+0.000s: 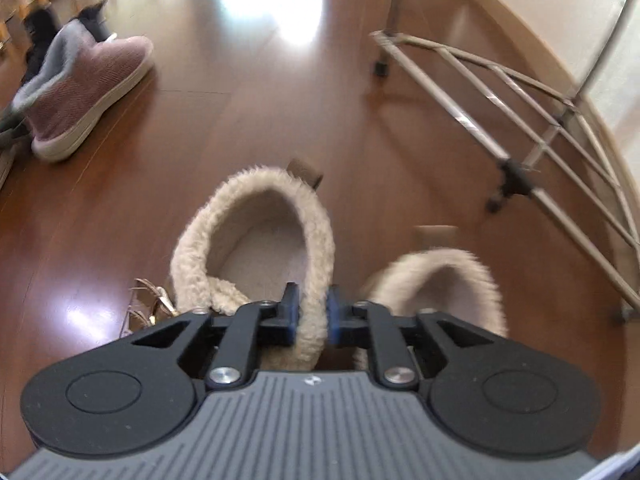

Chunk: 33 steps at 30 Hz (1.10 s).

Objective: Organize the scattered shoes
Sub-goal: 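Set the second tan boot beside the first and open the right gripper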

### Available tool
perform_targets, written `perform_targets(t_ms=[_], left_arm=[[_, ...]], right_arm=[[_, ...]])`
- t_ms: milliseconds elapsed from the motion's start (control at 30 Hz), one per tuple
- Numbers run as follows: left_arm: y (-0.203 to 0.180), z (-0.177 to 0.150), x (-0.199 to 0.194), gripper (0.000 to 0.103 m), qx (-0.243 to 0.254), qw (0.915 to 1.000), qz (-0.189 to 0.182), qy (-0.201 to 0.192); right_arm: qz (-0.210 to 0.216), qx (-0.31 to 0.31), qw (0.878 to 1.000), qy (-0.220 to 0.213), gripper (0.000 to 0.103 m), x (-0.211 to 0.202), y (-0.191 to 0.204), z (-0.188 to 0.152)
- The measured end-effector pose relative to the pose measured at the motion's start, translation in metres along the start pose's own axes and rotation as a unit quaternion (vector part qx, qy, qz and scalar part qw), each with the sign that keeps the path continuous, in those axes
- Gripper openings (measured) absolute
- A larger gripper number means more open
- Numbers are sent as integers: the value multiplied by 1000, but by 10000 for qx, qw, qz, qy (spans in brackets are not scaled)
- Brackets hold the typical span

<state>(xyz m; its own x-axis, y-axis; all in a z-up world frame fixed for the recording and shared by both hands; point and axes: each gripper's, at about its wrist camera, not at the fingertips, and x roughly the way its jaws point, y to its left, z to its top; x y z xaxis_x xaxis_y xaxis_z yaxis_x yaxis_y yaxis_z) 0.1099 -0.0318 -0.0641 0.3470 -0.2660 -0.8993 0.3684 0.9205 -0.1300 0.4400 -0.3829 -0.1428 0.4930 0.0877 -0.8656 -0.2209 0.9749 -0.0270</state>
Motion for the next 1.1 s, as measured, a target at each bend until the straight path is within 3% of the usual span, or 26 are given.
perform_targets(t_ms=[33, 67, 133, 167, 233, 367, 400, 433, 533, 700, 1100], left_arm=[[-1, 0, 1, 80, 9, 10000, -8, -3], [-1, 0, 1, 80, 9, 10000, -16, -7], [-2, 2, 2, 80, -24, 10000, -81, -10], [-3, 4, 3, 80, -37, 9999, -97, -6], [-6, 6, 3, 80, -32, 9999, -104, -20], [-12, 8, -2, 80, 81, 9998, -121, -125], [-14, 8, -5, 80, 138, 9997, -124, -181], [-16, 7, -8, 80, 189, 9995, -110, -228], [-19, 3, -14, 80, 248, 9993, -42, -280], [-18, -1, -12, 80, 149, 9997, -15, -178], [-25, 4, -16, 80, 231, 9993, 132, -264]], right_arm=[[61, 221, 9997, -130, 81, -10, -2, -3], [151, 422, 9987, -257, 92, -20, -1, -8], [470, 1026, 9923, -502, 98, -46, 10, -32], [515, 1244, 9900, -414, 99, -48, 19, -44], [271, 1455, 9888, -174, 98, -41, 37, -60], [-579, 984, 9935, 1, 97, -11, 74, -66], [-723, 852, 9937, 12, 88, -7, 78, -67], [-888, 690, 9937, 24, 87, 0, 82, -66], [-710, 394, 9967, -3, 78, -3, 77, -65], [-241, -321, 9989, 244, 76, -17, 62, -80], [-570, 206, 9979, 246, 76, -19, 46, -89]])
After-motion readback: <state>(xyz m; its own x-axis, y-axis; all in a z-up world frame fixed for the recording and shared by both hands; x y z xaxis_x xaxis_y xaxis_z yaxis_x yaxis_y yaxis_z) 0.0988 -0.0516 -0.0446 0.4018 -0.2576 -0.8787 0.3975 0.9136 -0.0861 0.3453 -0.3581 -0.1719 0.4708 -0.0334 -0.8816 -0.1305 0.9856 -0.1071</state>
